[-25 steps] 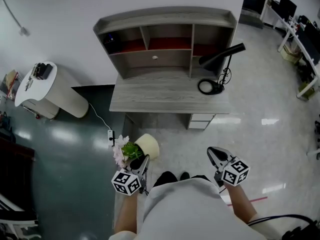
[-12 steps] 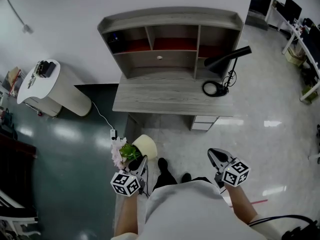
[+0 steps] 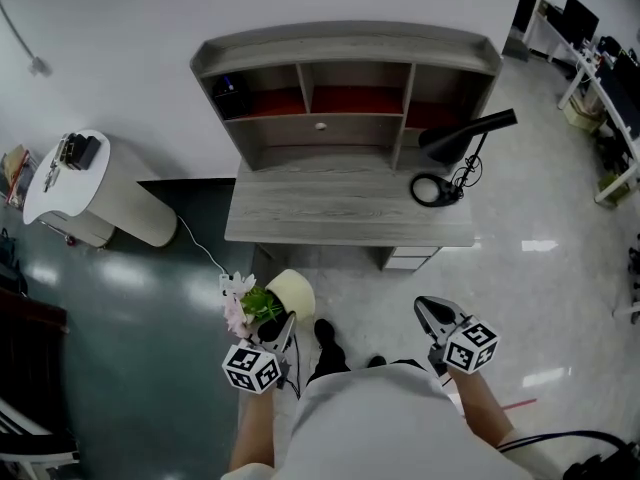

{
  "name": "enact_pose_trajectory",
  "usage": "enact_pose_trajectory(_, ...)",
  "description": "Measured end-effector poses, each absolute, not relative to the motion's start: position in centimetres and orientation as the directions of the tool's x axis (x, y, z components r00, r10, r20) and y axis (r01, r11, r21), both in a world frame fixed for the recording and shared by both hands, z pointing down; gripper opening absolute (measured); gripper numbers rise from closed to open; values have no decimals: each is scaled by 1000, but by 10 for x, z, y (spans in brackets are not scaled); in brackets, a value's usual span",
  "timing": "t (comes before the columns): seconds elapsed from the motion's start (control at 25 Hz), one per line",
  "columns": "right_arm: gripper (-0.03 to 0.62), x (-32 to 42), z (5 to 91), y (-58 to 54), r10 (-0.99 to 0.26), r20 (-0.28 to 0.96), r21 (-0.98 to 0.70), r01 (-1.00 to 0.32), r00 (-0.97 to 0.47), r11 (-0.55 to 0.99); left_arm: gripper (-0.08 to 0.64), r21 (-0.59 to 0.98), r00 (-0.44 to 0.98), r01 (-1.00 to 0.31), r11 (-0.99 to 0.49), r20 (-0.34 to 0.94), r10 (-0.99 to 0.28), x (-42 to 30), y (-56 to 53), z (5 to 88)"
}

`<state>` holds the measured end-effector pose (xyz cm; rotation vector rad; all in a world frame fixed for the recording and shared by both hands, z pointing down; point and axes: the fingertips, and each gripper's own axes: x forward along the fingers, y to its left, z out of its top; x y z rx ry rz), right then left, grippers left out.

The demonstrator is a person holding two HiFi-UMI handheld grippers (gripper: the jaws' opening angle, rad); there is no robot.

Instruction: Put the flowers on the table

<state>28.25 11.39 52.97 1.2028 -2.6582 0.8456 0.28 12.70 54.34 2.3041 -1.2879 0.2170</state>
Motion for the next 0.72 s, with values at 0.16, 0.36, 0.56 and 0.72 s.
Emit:
enact_pose_trajectory(0.16,20,266,528,91,-674,315,-443,-732,-668,518,52,342,563,-822,-455,365,-742,-13,99,543)
enact_pose_trajectory(0.36,20,239,525,64,-688,314,-444,-742,-654,503,54,342,589,-806,-484,370,-719,-33,69,545)
enact_pose_trajectory(0.56,20,210,523,45,-700,315,-444,-752,-640,488,54,344,618,-785,-515,381,-687,-54,49,550)
enact_pose_trajectory(0.72,20,186,523,30,-712,313,-447,-759,-628,473,52,324,636,-772,-547,397,-662,-72,34,552)
